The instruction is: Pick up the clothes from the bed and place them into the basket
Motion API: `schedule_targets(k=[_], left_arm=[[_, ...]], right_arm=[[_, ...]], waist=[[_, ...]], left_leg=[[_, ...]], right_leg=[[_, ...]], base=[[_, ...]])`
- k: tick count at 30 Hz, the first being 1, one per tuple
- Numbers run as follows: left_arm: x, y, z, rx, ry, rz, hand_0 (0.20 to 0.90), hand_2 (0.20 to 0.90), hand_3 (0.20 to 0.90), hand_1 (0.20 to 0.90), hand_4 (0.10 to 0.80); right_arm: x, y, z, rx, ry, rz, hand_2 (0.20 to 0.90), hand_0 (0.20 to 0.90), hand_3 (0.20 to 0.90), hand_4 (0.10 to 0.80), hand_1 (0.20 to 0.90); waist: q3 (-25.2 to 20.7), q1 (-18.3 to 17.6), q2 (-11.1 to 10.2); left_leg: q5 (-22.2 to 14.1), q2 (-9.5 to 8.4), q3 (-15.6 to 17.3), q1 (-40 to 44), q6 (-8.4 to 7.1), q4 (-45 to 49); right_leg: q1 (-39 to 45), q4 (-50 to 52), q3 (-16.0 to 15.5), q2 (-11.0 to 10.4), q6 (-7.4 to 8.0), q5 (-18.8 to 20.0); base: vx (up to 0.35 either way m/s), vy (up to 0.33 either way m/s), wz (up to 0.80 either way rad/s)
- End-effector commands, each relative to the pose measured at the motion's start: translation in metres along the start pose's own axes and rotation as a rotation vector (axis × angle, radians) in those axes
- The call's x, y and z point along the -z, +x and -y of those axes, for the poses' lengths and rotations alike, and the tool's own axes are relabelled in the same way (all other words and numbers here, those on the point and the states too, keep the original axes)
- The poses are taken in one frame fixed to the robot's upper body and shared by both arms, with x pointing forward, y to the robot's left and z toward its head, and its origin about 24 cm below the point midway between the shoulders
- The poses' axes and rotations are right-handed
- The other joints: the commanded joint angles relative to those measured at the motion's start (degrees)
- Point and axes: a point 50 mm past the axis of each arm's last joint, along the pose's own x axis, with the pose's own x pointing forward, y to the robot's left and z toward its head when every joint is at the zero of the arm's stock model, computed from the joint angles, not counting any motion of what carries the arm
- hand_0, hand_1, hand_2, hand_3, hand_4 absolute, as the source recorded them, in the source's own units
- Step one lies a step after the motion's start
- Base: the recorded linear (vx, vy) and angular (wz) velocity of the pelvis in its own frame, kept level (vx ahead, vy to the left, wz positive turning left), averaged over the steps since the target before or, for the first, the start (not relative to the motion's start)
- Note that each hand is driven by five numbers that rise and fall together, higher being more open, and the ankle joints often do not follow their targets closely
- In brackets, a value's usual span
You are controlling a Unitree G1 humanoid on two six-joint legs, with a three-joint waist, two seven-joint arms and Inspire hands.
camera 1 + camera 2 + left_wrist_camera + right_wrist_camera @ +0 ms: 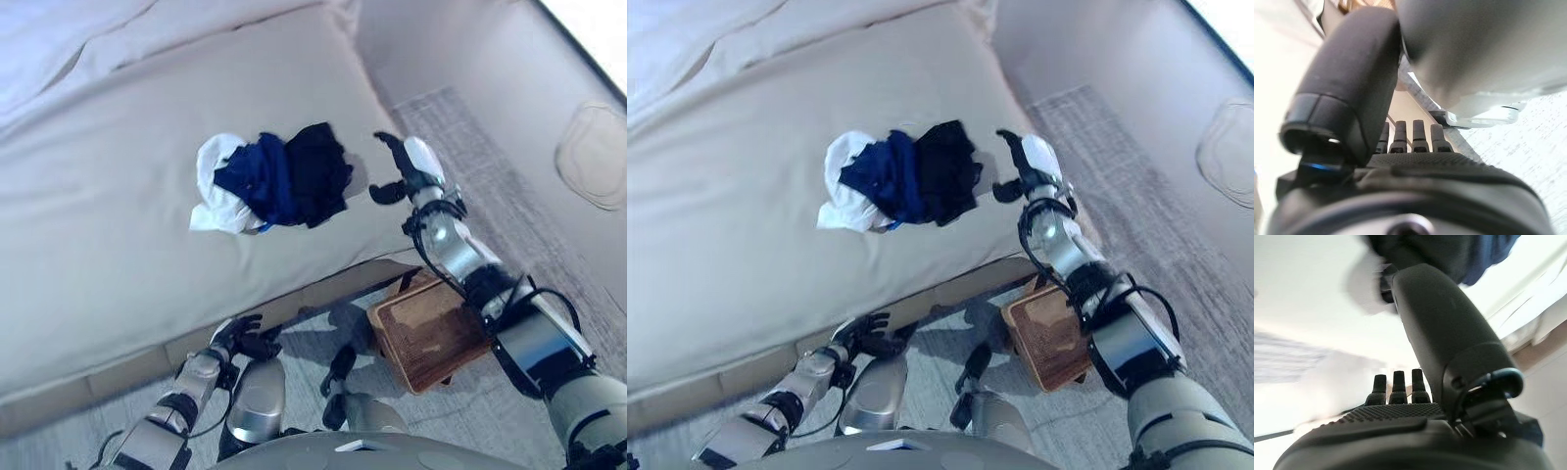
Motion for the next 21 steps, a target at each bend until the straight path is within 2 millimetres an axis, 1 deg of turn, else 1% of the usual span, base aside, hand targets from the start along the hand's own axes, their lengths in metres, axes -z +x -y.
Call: schedule_targets(k=[1,2,3,4,6,7,9,10,11,12,14,15,16,17,18,21], left_arm=[[0.032,-0.013,-0.031,-0.072,0.083,-0.11,0.9,0.9,0.9,0.9,0.8],[0.019,-0.011,-0.035,-0.089,0.063,-0.057,0.9,0.9,0.9,0.9,0.8],[0.015,-0.01,-0.036,-0.097,0.052,-0.04,0.9,0.9,0.9,0.9,0.8],[0.008,-0.009,-0.038,-0.102,0.039,-0.011,0.9,0.9,0.9,0.9,0.8],[0.001,-0.009,-0.039,-0.104,0.028,0.019,0.9,0.9,0.9,0.9,0.8],[-0.001,-0.008,-0.04,-0.106,0.023,0.027,0.9,0.9,0.9,0.9,0.8],[-0.006,-0.008,-0.041,-0.108,0.004,0.054,0.9,0.9,0.9,0.9,0.8],[-0.007,-0.009,-0.04,-0.103,-0.012,0.069,0.9,0.9,0.9,0.9,0.8],[-0.007,-0.008,-0.04,-0.104,-0.012,0.069,0.9,0.9,0.9,0.9,0.8],[-0.006,-0.009,-0.038,-0.1,-0.027,0.074,0.9,0.9,0.9,0.9,0.8],[-0.004,-0.011,-0.036,-0.091,-0.042,0.085,0.9,0.9,0.9,0.9,0.8],[-0.002,-0.011,-0.035,-0.085,-0.044,0.087,0.9,0.9,0.9,0.9,0.8],[-0.001,-0.012,-0.034,-0.083,-0.043,0.086,0.9,0.9,0.9,0.9,0.8],[0.003,-0.013,-0.033,-0.076,-0.043,0.081,0.9,0.9,0.9,0.9,0.8],[0.004,-0.013,-0.031,-0.072,-0.043,0.079,0.9,0.9,0.9,0.9,0.8],[0.009,-0.014,-0.027,-0.06,-0.04,0.073,0.9,0.9,0.9,0.9,0.8]], right_arm=[[-0.037,0.026,0.045,0.188,0.012,0.07,0.9,0.9,0.9,0.8,0.9],[-0.028,0.035,0.059,0.211,0.029,-0.019,0.9,0.9,0.9,0.8,0.9],[-0.025,0.037,0.063,0.213,0.047,-0.051,0.9,0.9,0.9,0.8,0.9],[-0.017,0.039,0.069,0.211,0.091,-0.12,0.9,0.9,0.9,0.8,0.9],[-0.008,0.041,0.076,0.211,0.172,-0.201,0.9,0.9,0.9,0.8,0.9],[-0.007,0.041,0.077,0.209,0.186,-0.219,0.9,0.9,0.9,0.8,0.9],[0.007,0.041,0.085,0.195,0.271,-0.341,0.9,0.9,0.9,0.8,0.9],[0.02,0.038,0.091,0.164,0.296,-0.443,0.9,0.9,0.9,0.8,0.9],[0.019,0.038,0.091,0.165,0.296,-0.442,0.9,0.9,0.9,0.8,0.9],[0.03,0.034,0.092,0.132,0.289,-0.52,0.9,0.9,0.9,0.8,0.9],[0.045,0.028,0.099,0.115,0.252,-0.609,0.9,0.9,0.9,0.8,0.9],[0.046,0.028,0.102,0.118,0.236,-0.608,0.9,0.9,0.9,0.8,0.9],[0.045,0.028,0.103,0.12,0.226,-0.605,0.853,0.853,0.845,0.745,0.853],[0.04,0.031,0.107,0.137,0.201,-0.578,0.354,0.354,0.263,0.163,0.354],[0.034,0.034,0.111,0.166,0.195,-0.543,0.3,0.3,0.2,0.1,0.3],[-0.005,0.048,0.127,0.309,0.199,-0.337,0.3,0.3,0.2,0.1,0.3]], waist=[[1.5,3.5,-3.1],[3.4,5.5,-2.9],[3.9,6.0,-2.8],[5.0,6.9,-2.5],[6.2,7.9,-2.0],[6.5,8.1,-1.8],[7.8,9.1,-1.1],[8.0,9.6,-0.5],[8.0,9.6,-0.5],[8.0,10.0,-0.2],[8.0,10.3,0.4],[8.0,10.4,0.7],[8.0,10.4,0.8],[8.0,10.4,1.0],[8.0,10.4,1.2],[8.0,9.9,1.3]], left_leg=[[-7.6,-3.89,2.2,-3.5,6.05,5.7],[-7.6,-4.04,1.0,-5.8,5.63,6.7],[-7.6,-4.07,0.7,-6.3,5.54,7.0],[-7.4,-4.19,0.2,-7.6,5.38,7.5],[-7.2,-4.33,-0.5,-9.2,5.23,8.3],[-7.1,-4.35,-0.6,-9.6,5.21,8.4],[-6.6,-4.44,-1.2,-11.5,5.06,8.8],[-5.9,-4.44,-1.7,-13.4,4.86,8.8],[-5.8,-4.46,-1.8,-13.5,4.86,8.8],[-7.0,-4.0,-2.1,-13.6,4.56,8.4],[-6.3,-4.02,-2.7,-15.4,4.53,8.2],[-6.2,-4.06,-3.0,-16.1,4.54,8.3],[-6.2,-4.1,-3.1,-16.4,4.54,8.4],[-6.1,-4.12,-3.4,-16.8,4.56,8.5],[-6.1,-4.12,-3.5,-17.0,4.56,8.5],[-6.3,-3.9,-3.4,-17.1,4.45,8.6]], right_leg=[[-1.0,8.3,2.0,-5.3,3.3,-0.8],[-2.6,9.6,0.9,-5.7,3.25,-0.9],[-3.0,10.0,0.6,-5.8,3.24,-0.9],[-3.7,10.6,0.1,-6.1,3.22,-1.0],[-5.0,11.7,-0.8,-6.6,3.17,-1.1],[-5.4,12.0,-0.9,-6.7,3.16,-1.2],[-7.2,13.4,-2.0,-7.1,3.09,-1.5],[-8.8,14.2,-3.0,-7.3,2.97,-1.9],[-8.9,14.3,-3.0,-7.4,2.97,-1.9],[-9.4,15.2,-3.0,-7.3,3.36,-3.4],[-12.1,16.9,-4.0,-7.9,3.6,-3.3],[-13.2,17.8,-4.5,-8.1,3.62,-3.4],[-13.6,18.0,-4.6,-8.2,3.62,-3.5],[-14.6,18.7,-4.8,-8.3,3.65,-3.5],[-15.1,18.9,-4.8,-8.3,3.7,-3.4],[-15.8,19.1,-4.3,-8.0,3.77,-3.7]], base=[[-0.102,0.037,0.39],[-0.079,0.046,0.44],[-0.105,0.055,0.49],[-0.062,0.055,0.35],[-0.053,0.052,0.26],[-0.038,0.059,0.17],[-0.062,0.087,0.21],[-0.057,0.073,0.22],[0.044,0.033,0.19],[0.067,-0.003,0.12],[0.021,0.038,0.2],[-0.012,0.046,0.21],[-0.006,0.04,0.1],[-0.003,0.032,0.06],[-0.011,0.037,0.02],[0.0,0.0,0.0]])
